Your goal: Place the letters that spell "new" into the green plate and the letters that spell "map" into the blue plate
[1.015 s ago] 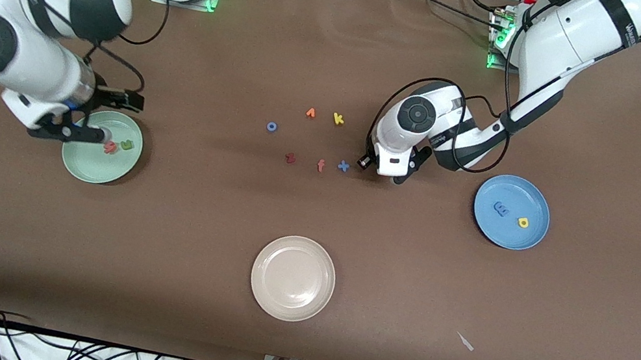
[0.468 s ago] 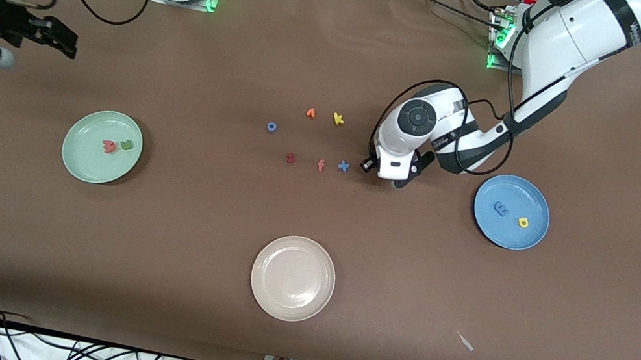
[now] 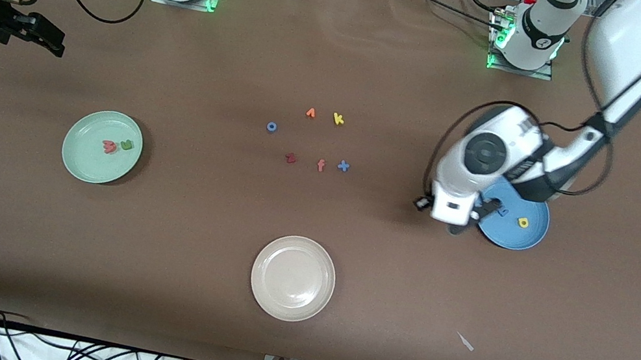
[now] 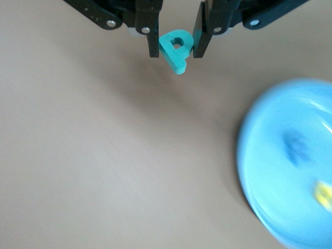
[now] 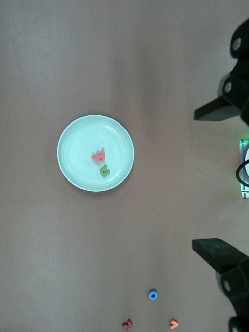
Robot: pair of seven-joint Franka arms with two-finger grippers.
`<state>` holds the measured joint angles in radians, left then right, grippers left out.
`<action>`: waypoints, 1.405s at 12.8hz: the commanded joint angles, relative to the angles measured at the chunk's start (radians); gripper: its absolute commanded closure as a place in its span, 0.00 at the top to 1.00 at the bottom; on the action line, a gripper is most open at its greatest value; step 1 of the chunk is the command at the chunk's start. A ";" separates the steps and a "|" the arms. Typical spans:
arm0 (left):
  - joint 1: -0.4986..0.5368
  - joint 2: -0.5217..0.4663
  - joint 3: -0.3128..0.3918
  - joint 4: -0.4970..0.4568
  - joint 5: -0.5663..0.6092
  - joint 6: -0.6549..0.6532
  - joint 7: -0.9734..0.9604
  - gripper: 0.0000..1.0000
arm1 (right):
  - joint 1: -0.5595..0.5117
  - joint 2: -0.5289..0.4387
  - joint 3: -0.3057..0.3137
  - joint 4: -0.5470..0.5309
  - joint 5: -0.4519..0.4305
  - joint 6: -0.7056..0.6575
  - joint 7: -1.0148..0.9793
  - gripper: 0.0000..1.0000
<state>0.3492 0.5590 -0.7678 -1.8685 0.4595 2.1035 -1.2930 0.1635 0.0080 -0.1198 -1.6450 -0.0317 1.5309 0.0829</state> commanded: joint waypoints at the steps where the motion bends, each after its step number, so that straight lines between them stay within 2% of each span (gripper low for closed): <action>1: 0.163 -0.016 -0.045 -0.029 0.001 -0.066 0.246 0.17 | -0.001 0.010 -0.003 0.024 0.016 -0.018 0.006 1.00; 3: 0.250 -0.005 -0.042 -0.040 0.002 -0.112 0.425 0.18 | -0.002 0.012 -0.004 0.025 0.022 -0.012 0.006 1.00; 5: 0.307 0.025 -0.039 -0.057 0.002 -0.117 0.523 0.19 | -0.009 0.015 -0.004 0.025 0.041 -0.015 0.006 1.00; 8: 0.324 0.099 -0.021 -0.075 0.021 -0.112 0.546 0.19 | -0.010 0.017 -0.008 0.025 0.042 -0.020 0.006 1.00; 11: 0.332 0.111 -0.007 -0.078 0.021 -0.115 0.580 0.19 | -0.009 0.017 -0.014 0.025 0.042 -0.020 0.006 1.00; 13: 0.338 0.111 0.001 -0.083 0.021 -0.117 0.600 0.26 | -0.010 0.017 -0.014 0.025 0.042 -0.020 0.005 1.00; 14: 0.341 0.111 0.001 -0.084 0.021 -0.117 0.600 0.39 | -0.010 0.017 -0.014 0.025 0.042 -0.020 0.005 1.00; 15: 0.343 0.111 0.002 -0.084 0.021 -0.119 0.600 0.58 | -0.009 0.017 -0.014 0.025 0.042 -0.021 0.005 1.00; 16: 0.343 0.111 0.007 -0.084 0.021 -0.119 0.601 1.00 | -0.009 0.017 -0.012 0.025 0.042 -0.021 0.005 1.00; 18: 0.341 0.095 -0.004 -0.042 0.019 -0.155 0.606 1.00 | -0.009 0.017 -0.014 0.024 0.042 -0.021 0.005 1.00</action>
<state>0.6843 0.6772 -0.7575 -1.9417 0.4596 1.9927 -0.7101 0.1598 0.0154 -0.1339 -1.6450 -0.0071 1.5306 0.0829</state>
